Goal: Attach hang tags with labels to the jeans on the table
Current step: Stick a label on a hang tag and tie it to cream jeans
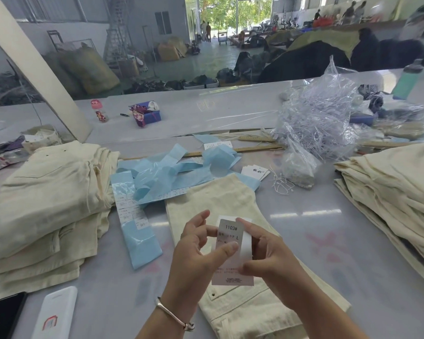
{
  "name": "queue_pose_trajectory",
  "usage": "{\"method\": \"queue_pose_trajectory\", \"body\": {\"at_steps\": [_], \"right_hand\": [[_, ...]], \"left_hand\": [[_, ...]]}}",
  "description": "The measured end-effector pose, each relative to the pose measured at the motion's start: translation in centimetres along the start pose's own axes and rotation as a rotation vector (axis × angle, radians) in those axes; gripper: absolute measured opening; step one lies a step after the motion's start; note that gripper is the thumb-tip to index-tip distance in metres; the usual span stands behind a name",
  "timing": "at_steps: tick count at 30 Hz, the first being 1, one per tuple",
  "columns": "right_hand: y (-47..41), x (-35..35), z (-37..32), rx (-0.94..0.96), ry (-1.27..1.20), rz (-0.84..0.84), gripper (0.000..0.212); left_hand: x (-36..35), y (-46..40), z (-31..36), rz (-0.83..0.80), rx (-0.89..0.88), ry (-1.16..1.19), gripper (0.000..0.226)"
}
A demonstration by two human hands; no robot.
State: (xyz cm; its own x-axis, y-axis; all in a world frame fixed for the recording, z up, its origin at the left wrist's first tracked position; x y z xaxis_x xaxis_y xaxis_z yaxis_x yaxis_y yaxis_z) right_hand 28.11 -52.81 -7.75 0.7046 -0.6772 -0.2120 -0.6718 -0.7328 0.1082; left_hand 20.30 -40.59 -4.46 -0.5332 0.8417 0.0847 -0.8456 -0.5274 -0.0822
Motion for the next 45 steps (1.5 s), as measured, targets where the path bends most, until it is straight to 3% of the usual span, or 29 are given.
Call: {"method": "queue_pose_trajectory", "body": {"at_steps": [12, 25, 31, 37, 40, 42, 45], "right_hand": [[0.2, 0.2, -0.2, -0.004, -0.112, -0.015, 0.09], [0.2, 0.5, -1.4, 0.107, -0.162, -0.004, 0.076], [-0.4, 1.3, -2.8, 0.153, -0.189, 0.052, 0.083], [-0.8, 1.0, -3.6, 0.167, -0.182, 0.035, 0.085], [-0.7, 0.7, -3.6, 0.154, -0.201, -0.009, 0.079], [-0.6, 0.5, -3.6, 0.136, -0.204, -0.035, 0.081], [-0.5, 0.1, -3.8, 0.129, -0.195, -0.048, 0.085]], "left_hand": [[-0.7, 0.3, -0.4, 0.024, 0.045, 0.005, 0.032], [-1.1, 0.9, -0.7, 0.009, -0.075, -0.117, 0.034], [-2.8, 1.2, -0.7, -0.11, -0.079, 0.013, 0.055], [-2.5, 1.4, 0.3, -0.11, -0.111, 0.013, 0.107], [-0.7, 0.6, 0.5, -0.054, -0.073, 0.077, 0.117], [-0.3, 0.4, 0.2, -0.056, 0.034, 0.186, 0.112], [-0.6, 0.3, -0.8, -0.054, 0.195, 0.488, 0.076]]}}
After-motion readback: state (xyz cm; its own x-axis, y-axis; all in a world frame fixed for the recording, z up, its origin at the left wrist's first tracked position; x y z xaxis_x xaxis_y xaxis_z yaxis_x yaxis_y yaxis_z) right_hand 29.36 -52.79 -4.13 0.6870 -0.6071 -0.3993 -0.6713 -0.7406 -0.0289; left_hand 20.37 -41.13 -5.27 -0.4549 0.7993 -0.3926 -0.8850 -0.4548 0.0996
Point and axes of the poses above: each hand's wrist, its own y-axis away from the middle knuckle, its own x-axis out of the back of the hand, z = x × y, the point moved 6 cm from there along -y, towards the middle knuckle
